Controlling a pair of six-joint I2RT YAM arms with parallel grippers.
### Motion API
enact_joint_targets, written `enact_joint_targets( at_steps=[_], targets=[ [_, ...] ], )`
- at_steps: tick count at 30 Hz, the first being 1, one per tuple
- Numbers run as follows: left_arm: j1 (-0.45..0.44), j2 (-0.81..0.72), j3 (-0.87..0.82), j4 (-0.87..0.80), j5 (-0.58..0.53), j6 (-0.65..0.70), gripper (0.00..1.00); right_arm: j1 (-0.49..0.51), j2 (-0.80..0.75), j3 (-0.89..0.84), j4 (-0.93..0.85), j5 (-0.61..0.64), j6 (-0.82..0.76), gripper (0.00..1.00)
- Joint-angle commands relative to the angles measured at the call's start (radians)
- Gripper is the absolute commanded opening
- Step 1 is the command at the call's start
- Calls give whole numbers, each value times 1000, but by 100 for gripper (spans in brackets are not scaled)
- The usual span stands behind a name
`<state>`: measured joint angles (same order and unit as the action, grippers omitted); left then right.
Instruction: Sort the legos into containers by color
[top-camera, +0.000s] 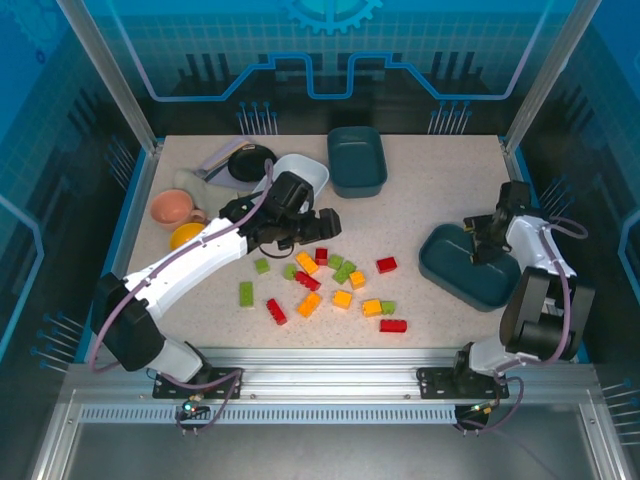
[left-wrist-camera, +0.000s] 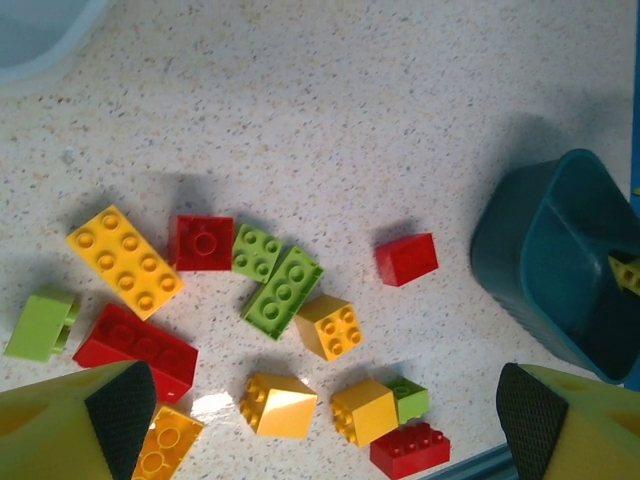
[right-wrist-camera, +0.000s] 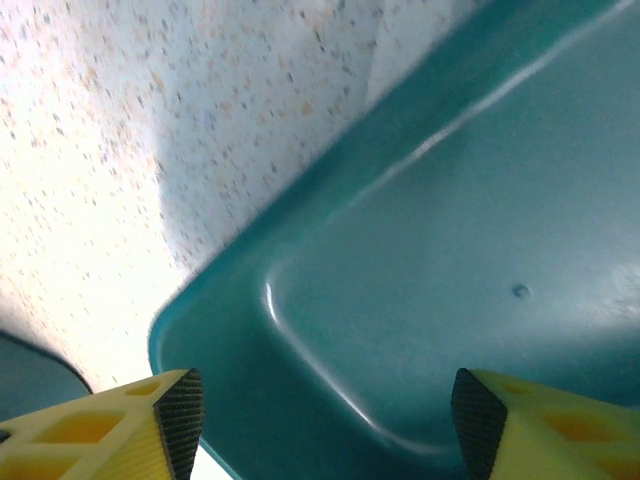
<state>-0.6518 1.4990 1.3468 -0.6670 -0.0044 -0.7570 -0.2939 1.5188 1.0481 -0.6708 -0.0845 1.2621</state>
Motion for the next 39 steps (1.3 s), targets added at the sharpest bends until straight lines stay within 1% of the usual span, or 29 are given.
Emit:
enact_joint_targets(
  at_steps=[1,5,9,13,16,19,25,28,32,39],
  targets=[
    [-1,10,49,23,29,28,92,-25,50,59,67,-1,57,69],
    [-1,7,54,87,48,36,93,-25,118,110,68,-6,48,68],
    [0,18,59,181,112,40,93,-28,173,123,64,-9,65,62],
    [1,66,113,178,123,38,93,-28,229,163,19,-10,66,57],
    [-1,95,140,178,131,38,93,-27,263,188,0,-8,63,50],
    [0,117,159,169,137,43,93,-21,279,213,4,14,37,38],
    [5,129,169,144,121,53,93,21,376,389,-94,60,-114,16],
    [20,126,166,134,118,49,93,51,444,501,-139,68,-216,9],
    [48,112,160,122,117,53,92,121,574,726,-241,62,-395,3],
    [100,79,130,105,113,54,93,260,765,1073,-368,85,-705,1]
  ],
)
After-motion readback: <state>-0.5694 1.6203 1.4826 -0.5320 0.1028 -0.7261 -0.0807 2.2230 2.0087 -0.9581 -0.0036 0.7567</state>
